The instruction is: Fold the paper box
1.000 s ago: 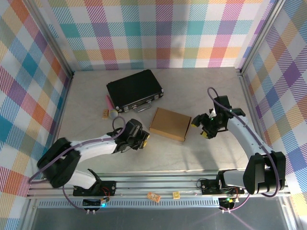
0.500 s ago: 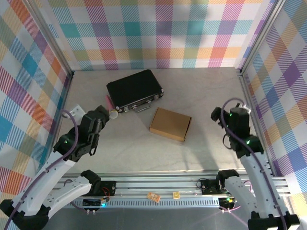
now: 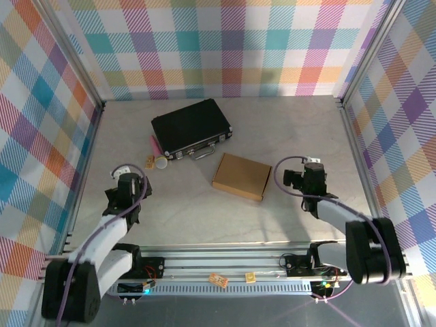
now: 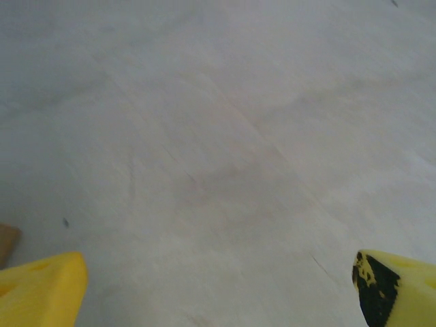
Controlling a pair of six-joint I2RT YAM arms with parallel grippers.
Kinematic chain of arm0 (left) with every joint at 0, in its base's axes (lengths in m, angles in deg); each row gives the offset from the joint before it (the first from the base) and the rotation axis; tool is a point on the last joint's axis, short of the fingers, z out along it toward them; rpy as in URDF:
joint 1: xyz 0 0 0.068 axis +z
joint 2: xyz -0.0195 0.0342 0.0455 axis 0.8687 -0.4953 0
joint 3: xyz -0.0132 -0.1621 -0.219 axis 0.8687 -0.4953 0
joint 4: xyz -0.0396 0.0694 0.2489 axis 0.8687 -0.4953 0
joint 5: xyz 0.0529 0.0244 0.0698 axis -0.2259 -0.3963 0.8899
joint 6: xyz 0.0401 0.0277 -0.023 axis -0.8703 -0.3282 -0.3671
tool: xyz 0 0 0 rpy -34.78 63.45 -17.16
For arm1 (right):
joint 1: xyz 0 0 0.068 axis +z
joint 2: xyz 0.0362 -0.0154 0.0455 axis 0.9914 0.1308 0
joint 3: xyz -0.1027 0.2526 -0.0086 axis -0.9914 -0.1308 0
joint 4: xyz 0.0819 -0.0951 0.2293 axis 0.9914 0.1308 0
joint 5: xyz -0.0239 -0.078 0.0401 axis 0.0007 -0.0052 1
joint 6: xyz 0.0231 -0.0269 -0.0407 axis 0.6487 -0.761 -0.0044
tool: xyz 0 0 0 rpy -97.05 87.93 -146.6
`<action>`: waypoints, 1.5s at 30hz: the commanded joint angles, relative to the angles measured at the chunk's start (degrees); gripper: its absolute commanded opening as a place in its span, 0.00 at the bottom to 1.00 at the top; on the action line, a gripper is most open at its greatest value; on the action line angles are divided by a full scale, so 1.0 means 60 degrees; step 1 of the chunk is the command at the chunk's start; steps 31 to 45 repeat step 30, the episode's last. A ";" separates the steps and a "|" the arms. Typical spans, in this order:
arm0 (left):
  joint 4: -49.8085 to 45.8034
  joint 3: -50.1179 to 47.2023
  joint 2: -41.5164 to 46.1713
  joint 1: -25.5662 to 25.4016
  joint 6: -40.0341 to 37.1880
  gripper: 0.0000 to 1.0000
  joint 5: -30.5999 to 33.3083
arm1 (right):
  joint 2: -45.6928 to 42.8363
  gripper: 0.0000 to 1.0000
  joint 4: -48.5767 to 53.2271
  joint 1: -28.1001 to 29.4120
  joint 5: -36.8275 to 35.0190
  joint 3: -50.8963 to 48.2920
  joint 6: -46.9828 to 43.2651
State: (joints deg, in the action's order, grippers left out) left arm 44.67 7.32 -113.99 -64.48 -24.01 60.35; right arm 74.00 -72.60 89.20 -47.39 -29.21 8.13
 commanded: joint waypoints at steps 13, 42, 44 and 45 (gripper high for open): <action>0.7667 0.0536 -0.5247 0.0306 -0.1358 1.00 -0.2992 | 0.2584 0.99 -0.4339 -0.0931 0.2187 0.0508 -0.0883; 0.7643 0.0743 -0.5403 0.0279 -0.1383 1.00 -0.2975 | 0.2625 0.99 -0.4328 -0.1009 0.2336 0.0547 -0.0863; 0.7643 0.0743 -0.5403 0.0279 -0.1383 1.00 -0.2975 | 0.2625 0.99 -0.4328 -0.1009 0.2336 0.0547 -0.0863; 0.7643 0.0743 -0.5403 0.0279 -0.1383 1.00 -0.2975 | 0.2625 0.99 -0.4328 -0.1009 0.2336 0.0547 -0.0863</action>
